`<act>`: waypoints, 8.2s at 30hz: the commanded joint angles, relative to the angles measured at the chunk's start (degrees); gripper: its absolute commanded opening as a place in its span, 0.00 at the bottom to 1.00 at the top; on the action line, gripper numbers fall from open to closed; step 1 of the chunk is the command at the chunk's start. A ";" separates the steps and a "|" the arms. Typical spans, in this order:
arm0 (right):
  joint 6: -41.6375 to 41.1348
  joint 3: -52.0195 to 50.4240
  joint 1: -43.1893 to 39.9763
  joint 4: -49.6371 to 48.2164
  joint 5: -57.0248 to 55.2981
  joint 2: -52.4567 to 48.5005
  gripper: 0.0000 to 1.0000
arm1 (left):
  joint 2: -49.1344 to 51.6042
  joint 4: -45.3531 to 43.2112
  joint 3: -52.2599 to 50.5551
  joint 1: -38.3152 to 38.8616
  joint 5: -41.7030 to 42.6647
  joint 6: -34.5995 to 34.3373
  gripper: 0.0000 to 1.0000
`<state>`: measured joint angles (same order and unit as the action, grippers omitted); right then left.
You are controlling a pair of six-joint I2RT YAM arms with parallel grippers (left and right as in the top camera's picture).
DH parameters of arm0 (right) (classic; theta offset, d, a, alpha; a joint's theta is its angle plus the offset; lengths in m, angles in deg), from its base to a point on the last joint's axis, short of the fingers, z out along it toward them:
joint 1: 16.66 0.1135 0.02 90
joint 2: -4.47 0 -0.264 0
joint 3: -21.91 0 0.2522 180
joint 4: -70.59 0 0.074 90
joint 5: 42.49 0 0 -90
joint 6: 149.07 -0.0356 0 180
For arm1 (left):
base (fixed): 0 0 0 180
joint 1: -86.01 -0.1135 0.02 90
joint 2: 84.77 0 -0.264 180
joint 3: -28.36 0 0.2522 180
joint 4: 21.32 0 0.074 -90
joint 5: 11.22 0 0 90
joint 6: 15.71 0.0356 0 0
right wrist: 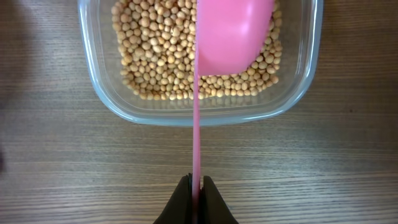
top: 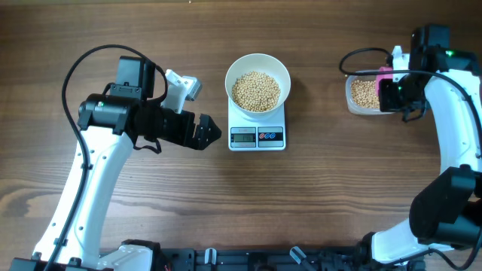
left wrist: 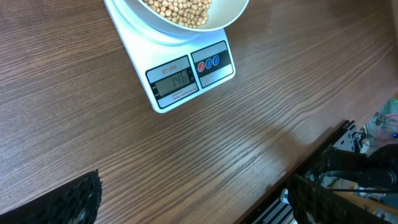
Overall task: Scoop item into bowl and weigh 150g on scale
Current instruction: 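Lower the pink scoop into the soybeans with the right gripper, then scoop soybeans and lift the pink scoop out of the tub, then carry the filled pink scoop left toward the white bowl, then tip the pink scoop to pour soybeans into the white bowl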
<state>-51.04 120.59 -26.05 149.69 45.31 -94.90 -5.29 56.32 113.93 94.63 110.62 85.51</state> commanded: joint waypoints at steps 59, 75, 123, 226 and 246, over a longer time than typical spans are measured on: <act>-5.66 -9.20 1.01 -5.60 14.12 -0.55 0.04 | -0.57 -0.02 -0.24 0.26 1.07 -0.11 1.00; -5.22 -9.20 -8.63 -2.97 25.46 -0.55 0.04 | -0.57 -0.02 -0.24 0.26 1.09 -0.11 1.00; 19.80 -9.20 -21.90 9.20 77.59 -0.48 0.04 | -0.57 0.00 -0.24 0.26 1.07 -0.11 1.00; 2.49 4.11 27.43 -9.25 19.98 1.88 0.04 | -0.57 0.00 -0.24 0.26 1.07 -0.11 1.00; 2.34 4.11 28.50 -9.11 15.74 2.10 0.04 | -0.57 0.00 -0.24 0.26 1.07 -0.11 1.00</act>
<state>-49.55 123.19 2.24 140.62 62.19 -94.53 -5.29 56.32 113.93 94.63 110.62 85.51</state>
